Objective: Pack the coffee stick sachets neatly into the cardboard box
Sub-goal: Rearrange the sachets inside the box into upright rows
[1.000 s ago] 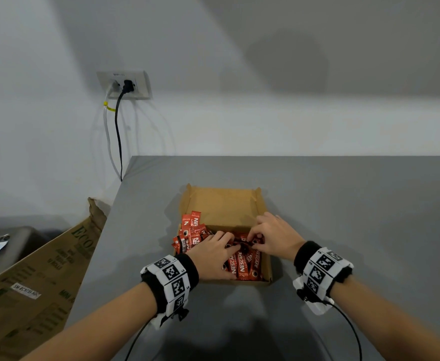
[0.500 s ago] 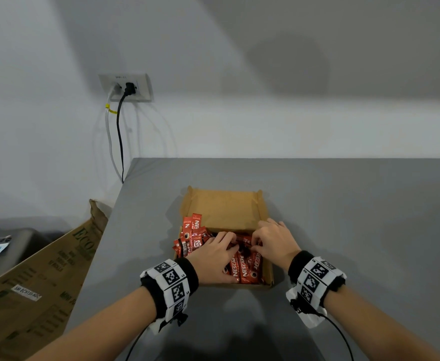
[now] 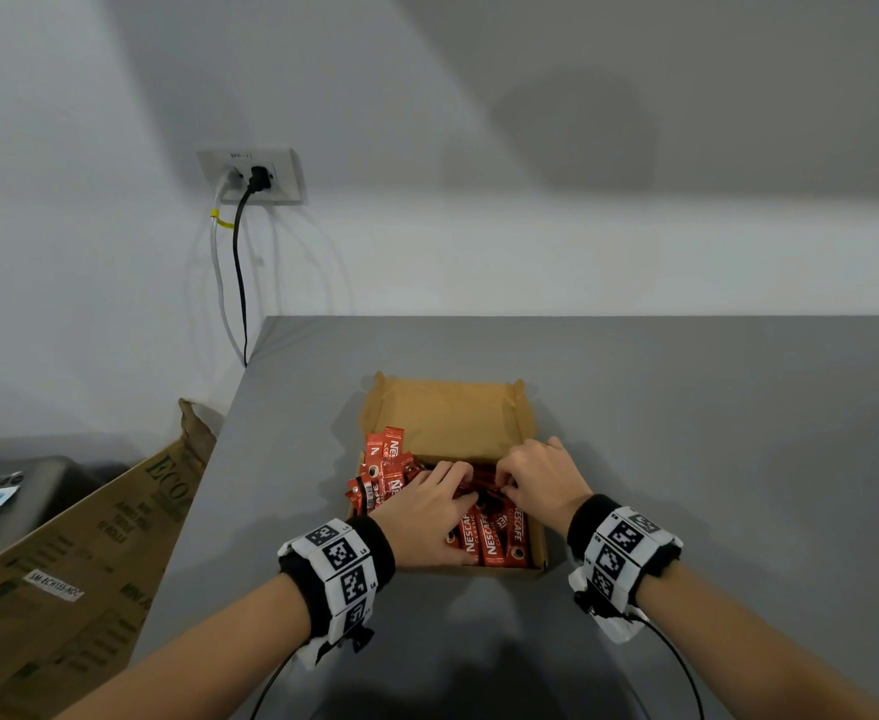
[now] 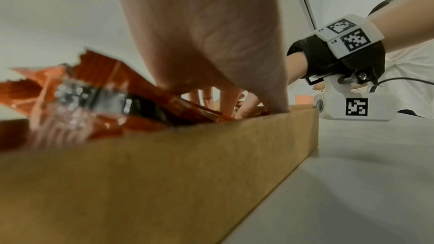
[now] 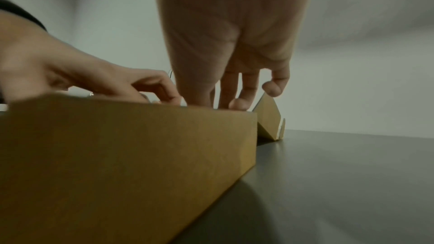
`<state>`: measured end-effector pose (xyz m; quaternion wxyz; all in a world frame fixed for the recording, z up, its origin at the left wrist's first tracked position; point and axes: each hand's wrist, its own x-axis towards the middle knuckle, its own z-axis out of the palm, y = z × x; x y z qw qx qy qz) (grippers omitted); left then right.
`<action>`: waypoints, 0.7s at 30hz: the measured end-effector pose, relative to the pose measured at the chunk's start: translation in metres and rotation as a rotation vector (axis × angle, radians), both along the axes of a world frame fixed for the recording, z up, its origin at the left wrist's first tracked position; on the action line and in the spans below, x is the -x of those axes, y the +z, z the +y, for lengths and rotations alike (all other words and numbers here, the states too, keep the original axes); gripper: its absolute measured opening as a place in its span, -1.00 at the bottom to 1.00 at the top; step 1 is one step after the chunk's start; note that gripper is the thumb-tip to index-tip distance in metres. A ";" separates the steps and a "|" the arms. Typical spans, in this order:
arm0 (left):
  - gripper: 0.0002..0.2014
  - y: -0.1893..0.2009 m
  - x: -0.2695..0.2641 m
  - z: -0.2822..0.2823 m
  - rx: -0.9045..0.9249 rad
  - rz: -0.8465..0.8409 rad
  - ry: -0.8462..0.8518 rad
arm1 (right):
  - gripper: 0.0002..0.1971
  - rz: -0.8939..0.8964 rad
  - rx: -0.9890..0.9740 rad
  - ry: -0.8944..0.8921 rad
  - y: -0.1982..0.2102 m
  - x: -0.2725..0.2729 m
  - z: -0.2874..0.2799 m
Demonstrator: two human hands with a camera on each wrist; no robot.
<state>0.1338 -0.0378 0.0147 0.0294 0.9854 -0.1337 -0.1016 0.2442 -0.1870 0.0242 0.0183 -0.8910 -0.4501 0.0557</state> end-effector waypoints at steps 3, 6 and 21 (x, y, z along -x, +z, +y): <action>-0.26 -0.001 0.000 0.000 0.015 0.011 0.006 | -0.85 0.013 0.006 -0.019 0.001 -0.002 0.002; -0.25 -0.001 -0.001 0.000 0.026 0.033 0.011 | -0.87 0.029 -0.013 -0.046 0.001 -0.004 0.000; -0.21 0.002 -0.003 -0.001 0.031 0.066 0.031 | -0.84 0.017 -0.027 -0.072 -0.001 0.000 -0.004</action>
